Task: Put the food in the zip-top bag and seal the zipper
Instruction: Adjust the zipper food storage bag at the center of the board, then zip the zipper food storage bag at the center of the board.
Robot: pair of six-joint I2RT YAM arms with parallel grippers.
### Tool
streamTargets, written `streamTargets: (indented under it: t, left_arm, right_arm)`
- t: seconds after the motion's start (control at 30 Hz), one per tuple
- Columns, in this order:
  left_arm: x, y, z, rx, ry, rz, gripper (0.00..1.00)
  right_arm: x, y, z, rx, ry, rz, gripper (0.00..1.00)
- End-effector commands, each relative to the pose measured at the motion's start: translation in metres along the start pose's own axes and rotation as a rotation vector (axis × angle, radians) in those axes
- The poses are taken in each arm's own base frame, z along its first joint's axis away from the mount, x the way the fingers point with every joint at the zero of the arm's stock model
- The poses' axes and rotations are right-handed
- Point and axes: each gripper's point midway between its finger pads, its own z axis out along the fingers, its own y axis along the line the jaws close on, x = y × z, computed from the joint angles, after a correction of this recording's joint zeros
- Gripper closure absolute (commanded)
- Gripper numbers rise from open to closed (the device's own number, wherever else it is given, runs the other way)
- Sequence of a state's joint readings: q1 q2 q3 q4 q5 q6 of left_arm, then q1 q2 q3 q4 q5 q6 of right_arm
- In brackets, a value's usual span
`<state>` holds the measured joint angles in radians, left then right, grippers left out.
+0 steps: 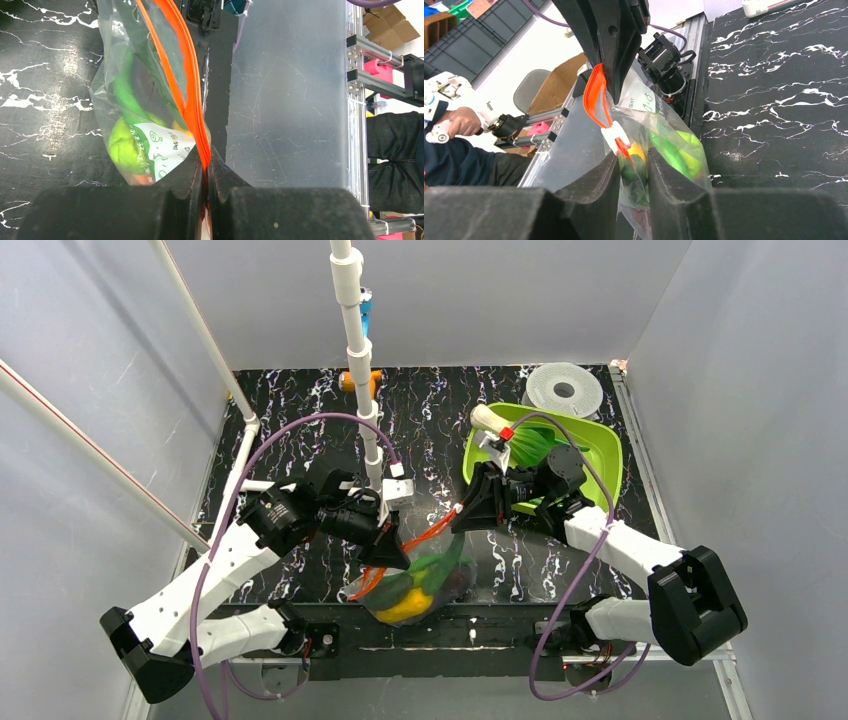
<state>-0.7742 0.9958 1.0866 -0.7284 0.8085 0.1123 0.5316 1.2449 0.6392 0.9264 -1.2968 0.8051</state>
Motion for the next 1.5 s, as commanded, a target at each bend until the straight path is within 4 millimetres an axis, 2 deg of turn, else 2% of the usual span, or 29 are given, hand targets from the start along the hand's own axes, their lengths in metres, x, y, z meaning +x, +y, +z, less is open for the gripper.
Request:
streamTargets:
  t: [0.0,0.07,0.1,0.13,0.17,0.23,0.27,0.33,0.4,0.47,0.63,0.73,0.9,1.07,1.33,1.47]
  left_arm:
    - [-0.003,-0.004,-0.001,0.021,-0.024,0.005,1.0]
    - [-0.002,-0.004,-0.001,0.019,-0.023,-0.003,1.0]
    - [-0.003,-0.004,-0.002,0.014,-0.025,-0.008,1.0]
    - [-0.004,-0.002,-0.002,0.001,-0.025,-0.022,1.0]
    - [-0.006,-0.001,-0.003,-0.014,-0.026,-0.035,0.9]
    - [-0.012,0.001,-0.004,-0.04,-0.034,-0.065,0.59]
    - [-0.02,0.001,-0.006,-0.052,-0.049,-0.078,0.48]
    - [-0.036,0.002,-0.008,-0.073,-0.089,-0.104,0.32]
    - [-0.053,0.008,-0.008,-0.113,-0.136,-0.123,0.26]
    - [-0.069,0.015,-0.004,-0.166,-0.171,-0.107,0.26]
    - [-0.094,0.034,0.016,-0.344,-0.194,0.03,0.27]
    - [-0.107,0.047,0.017,-0.413,-0.236,0.042,0.3]
    - [-0.121,0.051,0.017,-0.433,-0.307,0.062,0.34]
    - [-0.127,0.055,0.019,-0.447,-0.334,0.052,0.42]
    - [-0.124,0.054,0.03,-0.402,-0.296,0.052,0.64]
    - [-0.12,0.052,0.034,-0.378,-0.274,0.052,0.63]
  right_arm:
    - [-0.011,0.009,0.002,-0.01,-0.032,-0.077,0.72]
    - [-0.013,0.009,0.002,-0.015,-0.034,-0.072,0.92]
    - [-0.013,0.008,0.002,-0.014,-0.035,-0.066,0.99]
    - [-0.012,0.007,0.003,-0.011,-0.038,-0.061,0.99]
    - [-0.013,0.006,0.003,-0.006,-0.043,-0.054,0.99]
    - [-0.015,0.002,0.003,0.012,-0.06,-0.032,0.99]
    - [-0.016,0.0,0.004,0.019,-0.065,-0.02,0.99]
    - [-0.016,-0.001,0.004,0.029,-0.072,-0.002,0.99]
    - [-0.016,-0.002,0.004,0.042,-0.08,0.006,0.99]
    - [-0.017,-0.004,0.003,0.059,-0.089,0.017,0.99]
    - [-0.02,-0.006,0.003,0.09,-0.104,0.036,0.99]
    - [-0.019,-0.008,0.002,0.111,-0.099,0.038,0.99]
    - [-0.017,-0.008,0.002,0.122,-0.096,0.029,0.99]
    - [-0.016,-0.008,0.001,0.119,-0.092,0.025,0.99]
    - [-0.017,-0.004,0.001,0.116,-0.092,0.01,0.99]
    - [-0.018,-0.003,0.001,0.118,-0.093,0.005,0.99]
